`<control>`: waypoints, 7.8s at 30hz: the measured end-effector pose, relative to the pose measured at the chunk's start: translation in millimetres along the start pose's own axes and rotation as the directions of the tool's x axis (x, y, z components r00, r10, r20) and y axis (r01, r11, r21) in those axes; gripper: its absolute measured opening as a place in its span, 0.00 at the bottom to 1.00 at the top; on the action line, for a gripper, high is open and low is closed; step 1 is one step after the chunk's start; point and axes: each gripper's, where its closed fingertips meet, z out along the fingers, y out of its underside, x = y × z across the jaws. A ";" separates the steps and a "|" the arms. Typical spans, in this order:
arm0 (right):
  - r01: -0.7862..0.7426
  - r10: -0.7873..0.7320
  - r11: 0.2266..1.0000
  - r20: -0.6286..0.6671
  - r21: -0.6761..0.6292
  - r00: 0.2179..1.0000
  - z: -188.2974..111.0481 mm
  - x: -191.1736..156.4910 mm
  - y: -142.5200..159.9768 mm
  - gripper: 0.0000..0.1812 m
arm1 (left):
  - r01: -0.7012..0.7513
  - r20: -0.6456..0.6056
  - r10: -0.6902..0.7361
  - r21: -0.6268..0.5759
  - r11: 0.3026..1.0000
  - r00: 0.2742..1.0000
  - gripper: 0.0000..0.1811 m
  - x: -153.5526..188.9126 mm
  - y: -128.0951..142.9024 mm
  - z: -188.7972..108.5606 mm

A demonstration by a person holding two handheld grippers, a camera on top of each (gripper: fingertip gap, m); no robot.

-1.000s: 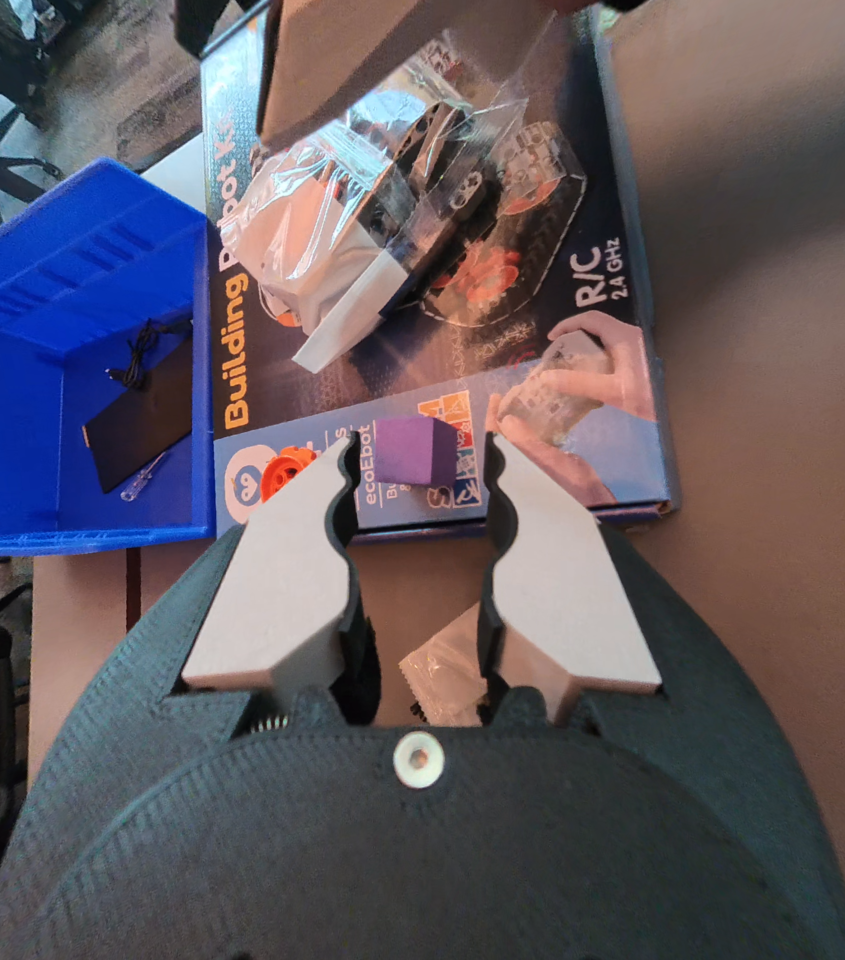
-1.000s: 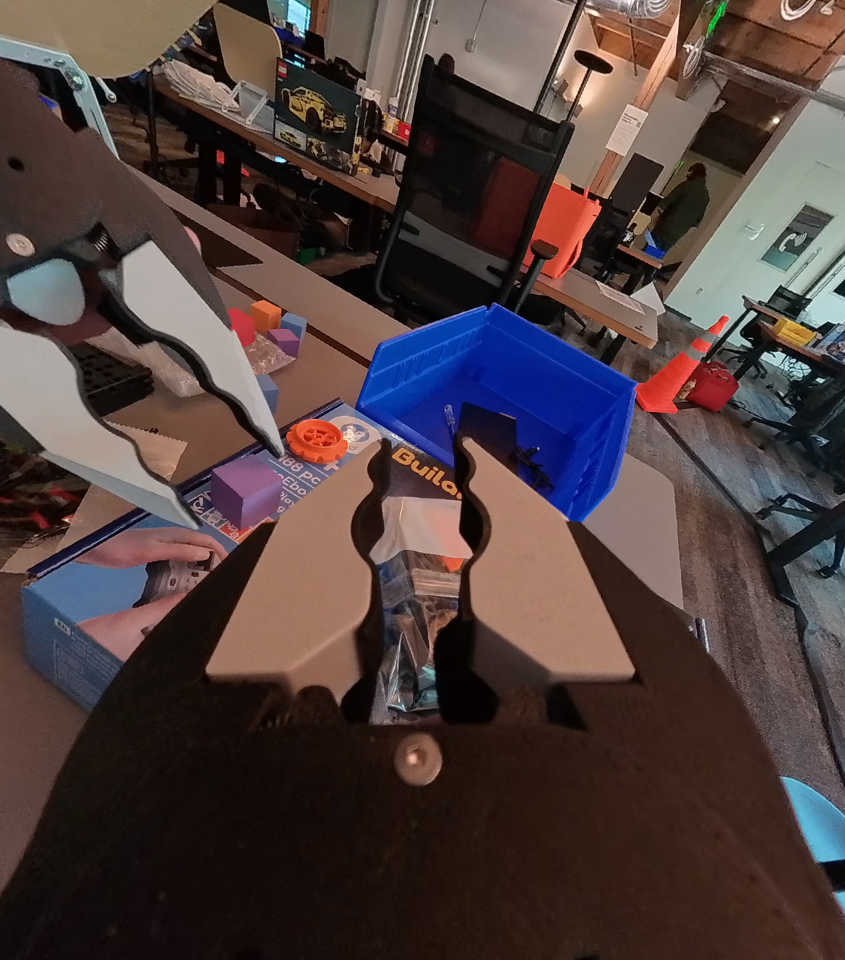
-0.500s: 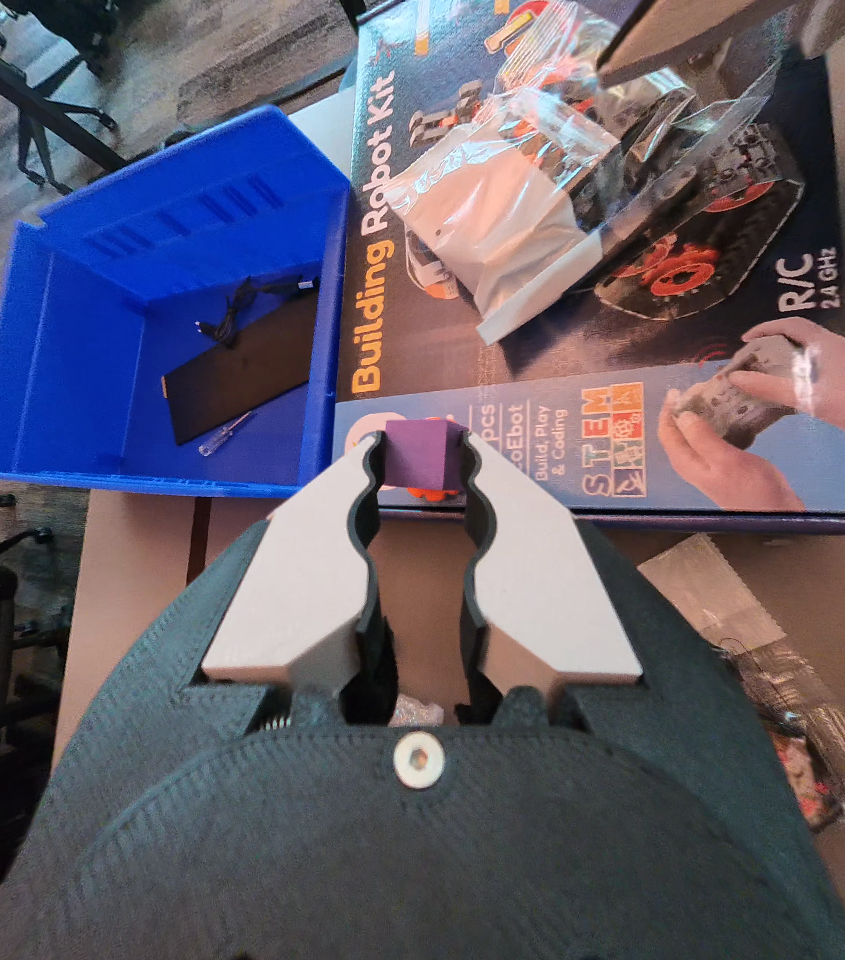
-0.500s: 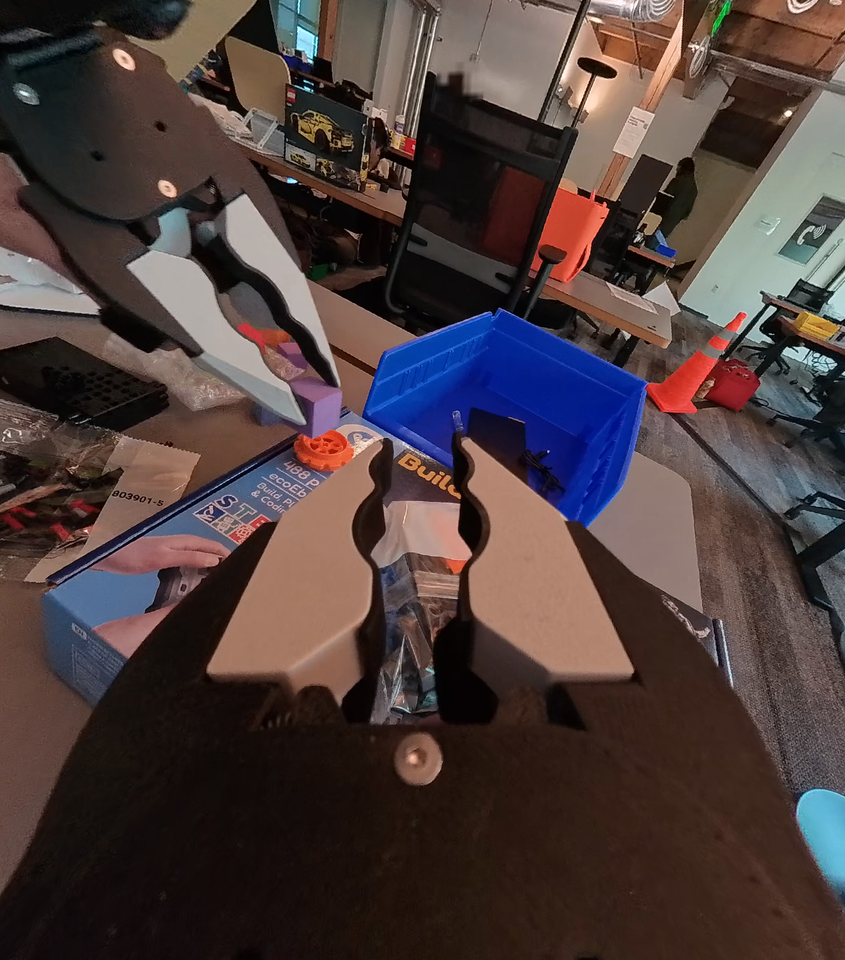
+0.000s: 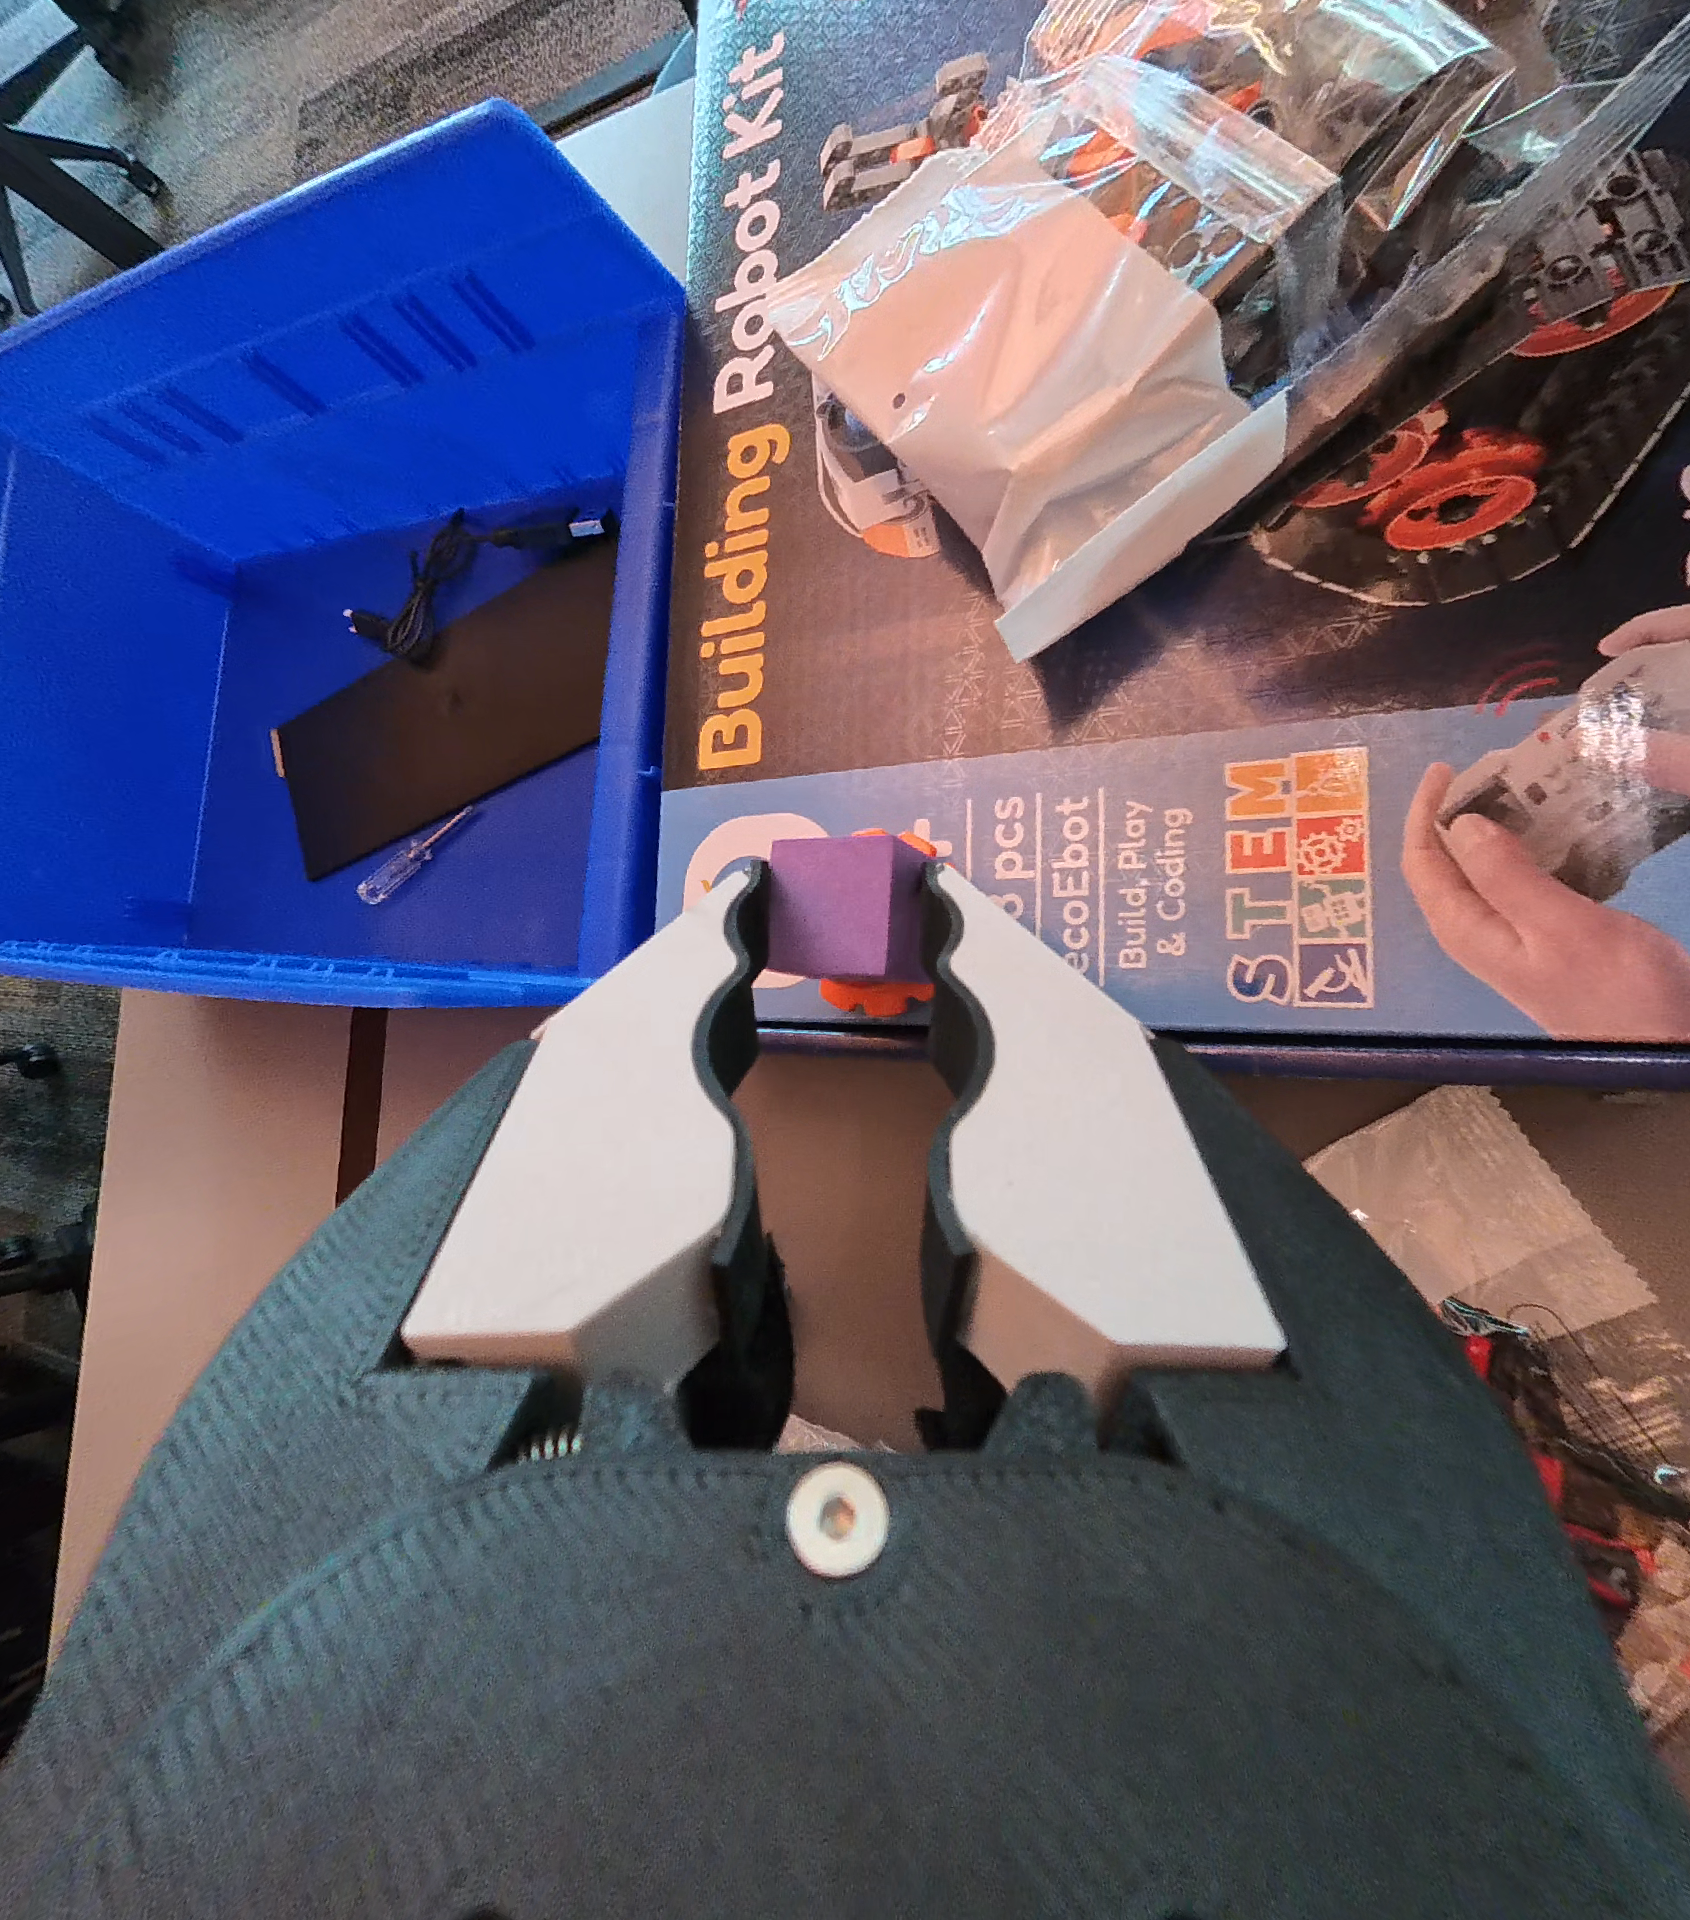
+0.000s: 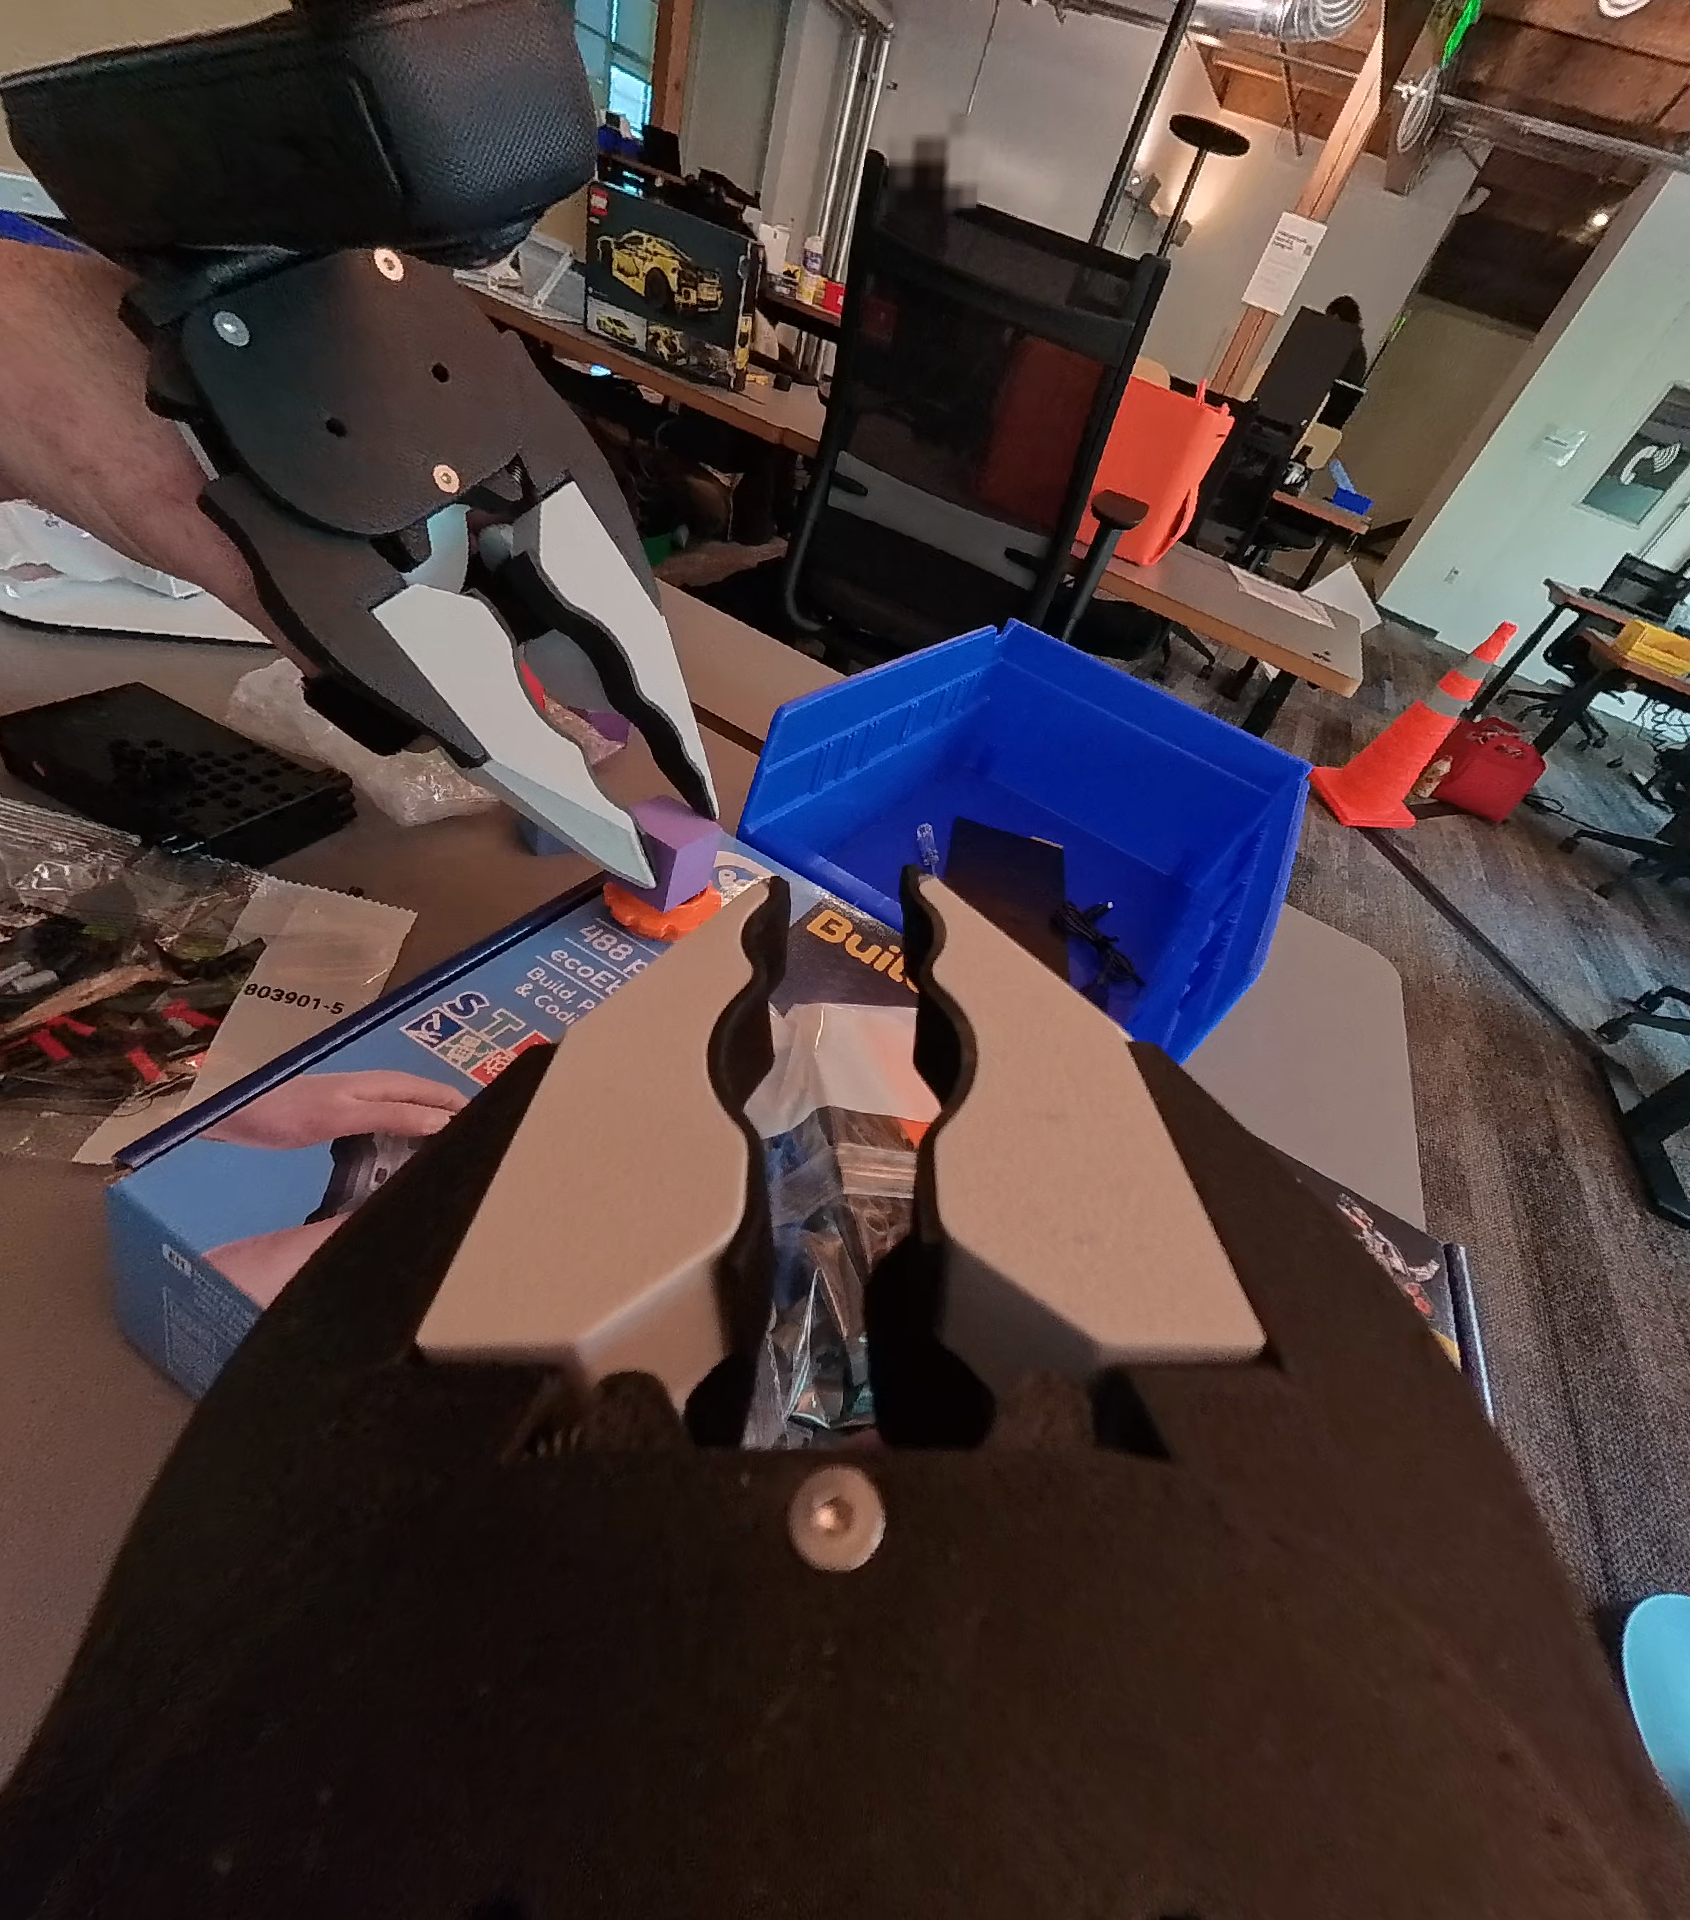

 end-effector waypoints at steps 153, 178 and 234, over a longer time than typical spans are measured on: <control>-0.071 0.068 0.996 0.069 0.051 0.995 -5.2 -5.5 -10.2 0.07 | 0.202 0.214 -0.123 -0.401 0.894 0.969 0.16 -52.0 181.7 -73.7; -0.080 0.075 0.994 0.071 0.071 0.995 -7.0 -5.0 -15.3 0.07 | -0.045 0.046 0.061 -0.286 0.957 0.997 0.15 -23.9 -11.5 -45.8; 0.010 -0.022 0.999 0.335 0.036 0.942 37.8 -30.9 -70.4 0.15 | 0.101 0.179 -0.090 -0.052 0.994 0.980 0.15 -79.3 96.3 -77.1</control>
